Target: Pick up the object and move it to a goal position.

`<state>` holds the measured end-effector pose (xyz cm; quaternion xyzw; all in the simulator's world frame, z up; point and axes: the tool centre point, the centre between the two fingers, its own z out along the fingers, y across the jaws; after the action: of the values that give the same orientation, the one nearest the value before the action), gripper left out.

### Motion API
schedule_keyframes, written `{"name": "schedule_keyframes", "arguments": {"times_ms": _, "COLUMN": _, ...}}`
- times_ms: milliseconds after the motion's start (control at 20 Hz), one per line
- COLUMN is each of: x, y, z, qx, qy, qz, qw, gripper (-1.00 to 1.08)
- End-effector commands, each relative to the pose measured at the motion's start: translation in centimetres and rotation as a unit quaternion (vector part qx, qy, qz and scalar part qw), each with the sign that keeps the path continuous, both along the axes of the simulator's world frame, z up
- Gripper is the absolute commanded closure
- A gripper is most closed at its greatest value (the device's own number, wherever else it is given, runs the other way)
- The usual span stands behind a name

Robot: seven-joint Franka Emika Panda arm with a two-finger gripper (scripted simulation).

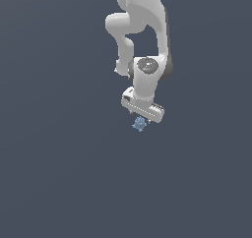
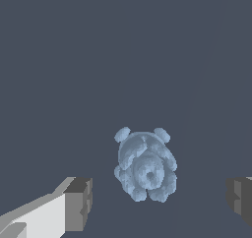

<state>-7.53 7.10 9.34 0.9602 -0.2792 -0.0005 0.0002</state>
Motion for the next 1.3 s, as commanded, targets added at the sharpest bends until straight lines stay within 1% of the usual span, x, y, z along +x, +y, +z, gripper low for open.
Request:
{"name": "schedule_keyframes", "arguments": {"times_ms": 0, "x": -0.2, "y": 0.2, "z": -0.2, "qx": 0.000, "qy": 0.000, "qz": -0.007, "qw": 1.0000, "gripper": -0.92}}
{"name": "schedule_keyframes", "arguments": {"times_ms": 350, "x": -0.3, "y": 0.3, "z": -0.5, "qx": 0.000, "qy": 0.000, "qz": -0.007, "qw": 1.0000, "gripper": -0.92}}
{"name": "schedule_keyframes", "arguments": {"times_ms": 850, "x": -0.4, "y": 0.3, "z": -4.5, "qx": 0.000, "qy": 0.000, "qz": -0.009, "qw": 1.0000, "gripper": -0.92}}
{"name": "schedule_keyframes", "arguments": {"times_ms": 1100, "x": -0.4, "y": 0.3, "z": -5.2, "qx": 0.000, "qy": 0.000, "qz": -0.009, "qw": 1.0000, "gripper": -0.92}}
{"name": "schedule_keyframes", "arguments": {"times_ms": 1150, "x": -0.4, "y": 0.3, "z": -5.2, "qx": 0.000, "qy": 0.000, "qz": -0.009, "qw": 1.0000, "gripper": 1.08}}
{"name": "schedule_keyframes", "arguments": {"times_ms": 1250, "x": -0.4, "y": 0.3, "z": -5.2, "qx": 0.000, "qy": 0.000, "qz": -0.009, "qw": 1.0000, "gripper": 1.08}}
